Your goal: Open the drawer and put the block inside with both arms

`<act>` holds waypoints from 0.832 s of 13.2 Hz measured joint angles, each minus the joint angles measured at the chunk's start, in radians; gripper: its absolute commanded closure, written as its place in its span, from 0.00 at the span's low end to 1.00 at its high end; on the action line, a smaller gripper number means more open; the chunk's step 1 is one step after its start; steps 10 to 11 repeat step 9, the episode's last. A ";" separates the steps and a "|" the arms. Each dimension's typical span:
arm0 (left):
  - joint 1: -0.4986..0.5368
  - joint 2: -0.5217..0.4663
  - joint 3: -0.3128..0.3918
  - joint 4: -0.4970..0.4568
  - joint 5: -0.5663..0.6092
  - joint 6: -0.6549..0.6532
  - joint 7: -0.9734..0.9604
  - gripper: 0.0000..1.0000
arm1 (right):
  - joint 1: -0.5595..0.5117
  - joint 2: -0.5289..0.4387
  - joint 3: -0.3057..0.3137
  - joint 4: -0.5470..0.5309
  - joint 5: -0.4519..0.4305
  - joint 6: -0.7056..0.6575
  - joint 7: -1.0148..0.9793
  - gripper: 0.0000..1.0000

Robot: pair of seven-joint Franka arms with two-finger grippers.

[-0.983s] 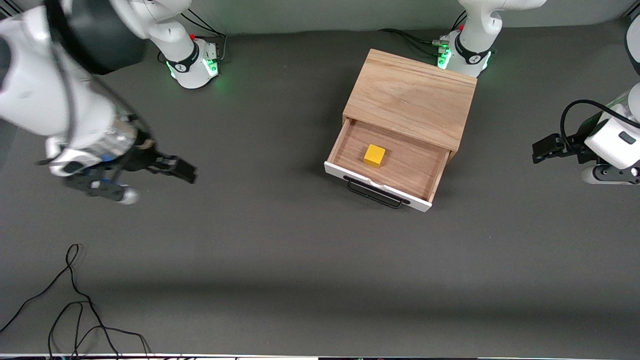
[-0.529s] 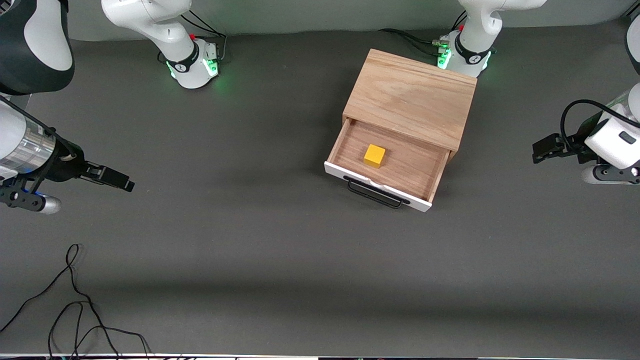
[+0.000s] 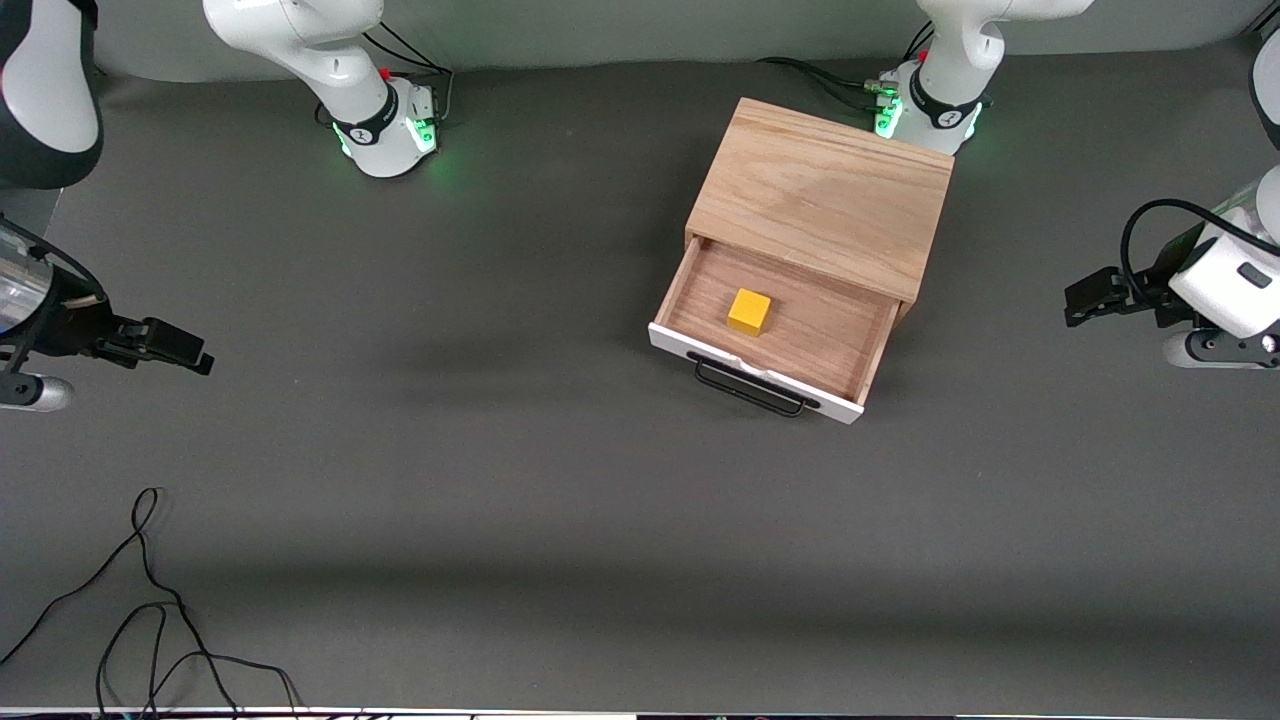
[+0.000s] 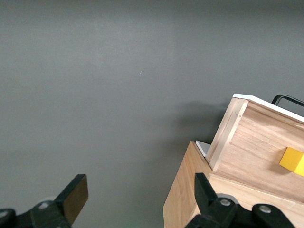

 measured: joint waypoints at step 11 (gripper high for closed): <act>0.000 0.000 0.000 0.001 0.000 0.000 0.001 0.00 | 0.003 -0.002 0.049 -0.010 -0.036 0.002 -0.009 0.00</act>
